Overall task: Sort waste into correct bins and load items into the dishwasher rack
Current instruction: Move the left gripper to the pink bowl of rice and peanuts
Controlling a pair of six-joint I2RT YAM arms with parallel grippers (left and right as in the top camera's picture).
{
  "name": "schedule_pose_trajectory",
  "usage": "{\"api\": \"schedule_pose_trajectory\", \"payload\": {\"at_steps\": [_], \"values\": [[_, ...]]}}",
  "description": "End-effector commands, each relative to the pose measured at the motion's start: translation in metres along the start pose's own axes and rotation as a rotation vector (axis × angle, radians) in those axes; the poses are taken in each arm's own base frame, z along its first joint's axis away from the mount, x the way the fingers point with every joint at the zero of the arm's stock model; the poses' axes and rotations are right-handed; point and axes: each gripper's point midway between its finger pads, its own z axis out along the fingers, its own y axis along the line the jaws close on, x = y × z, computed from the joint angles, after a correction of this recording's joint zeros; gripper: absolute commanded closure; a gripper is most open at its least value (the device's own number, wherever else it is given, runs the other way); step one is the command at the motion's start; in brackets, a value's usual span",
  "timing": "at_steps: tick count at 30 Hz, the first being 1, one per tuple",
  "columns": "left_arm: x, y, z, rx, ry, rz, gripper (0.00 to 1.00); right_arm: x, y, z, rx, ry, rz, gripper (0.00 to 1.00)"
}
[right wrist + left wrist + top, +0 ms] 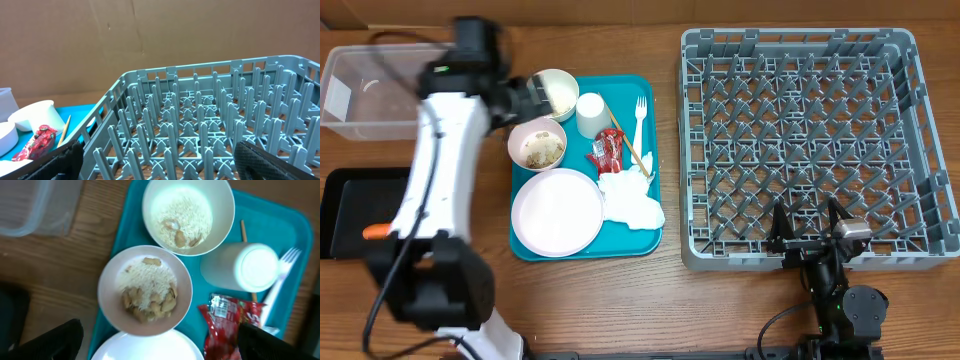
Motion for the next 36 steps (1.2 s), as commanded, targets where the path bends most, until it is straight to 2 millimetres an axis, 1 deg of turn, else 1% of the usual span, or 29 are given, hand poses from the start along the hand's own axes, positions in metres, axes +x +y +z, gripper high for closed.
{"api": "schedule_pose_trajectory", "payload": {"at_steps": [1,3,5,7,11,14,15,16,18,22,26,30,33,34,35,36], "values": [[0.007,0.003,0.042,-0.166,0.027,0.118,0.0,0.002,-0.003,0.0,0.013,-0.005,-0.006,0.0],[0.013,-0.002,0.058,-0.158,0.062,0.163,0.0,0.002,-0.003,0.0,0.013,-0.005,-0.007,0.0],[0.021,-0.011,0.073,-0.112,0.105,0.216,0.01,0.002,-0.003,0.0,0.013,-0.005,-0.006,0.0],[0.035,-0.022,0.091,-0.04,0.174,0.285,0.01,0.002,-0.003,0.0,0.013,-0.005,-0.006,0.0],[0.047,-0.023,0.109,-0.042,0.223,0.296,0.03,0.002,-0.003,0.0,0.013,-0.005,-0.006,0.0],[0.056,-0.023,0.121,-0.047,0.26,0.337,0.05,0.002,-0.003,0.0,0.013,-0.005,-0.006,0.0],[0.064,-0.022,0.128,-0.053,0.289,0.352,0.07,0.002,-0.003,0.0,0.013,-0.005,-0.006,0.0],[0.067,-0.023,0.131,-0.055,0.299,0.356,0.08,0.002,-0.003,0.0,0.013,-0.005,-0.006,0.0],[0.069,-0.023,0.134,-0.063,0.304,0.362,0.1,0.002,-0.003,0.0,0.013,-0.005,-0.006,0.0],[0.066,-0.019,0.134,-0.091,0.293,0.364,0.2,0.002,-0.003,0.0,0.013,-0.005,-0.006,0.0],[0.066,-0.014,0.133,-0.117,0.293,0.368,0.42,0.002,-0.003,0.0,0.013,-0.005,-0.006,0.0],[0.066,-0.014,0.132,-0.12,0.293,0.363,0.49,0.002,-0.003,0.0,0.013,-0.005,-0.006,0.0],[0.063,-0.015,0.129,-0.122,0.283,0.351,0.51,0.002,-0.003,0.0,0.013,-0.005,-0.006,0.0],[0.062,-0.015,0.127,-0.124,0.278,0.345,0.53,0.002,-0.003,0.0,0.013,-0.005,-0.006,0.0],[0.06,-0.015,0.125,-0.125,0.274,0.342,0.58,0.002,-0.003,0.0,0.013,-0.005,-0.006,0.0],[0.058,-0.016,0.122,-0.123,0.27,0.342,0.59,0.002,-0.003,0.0,0.013,-0.005,-0.006,0.0]]}}
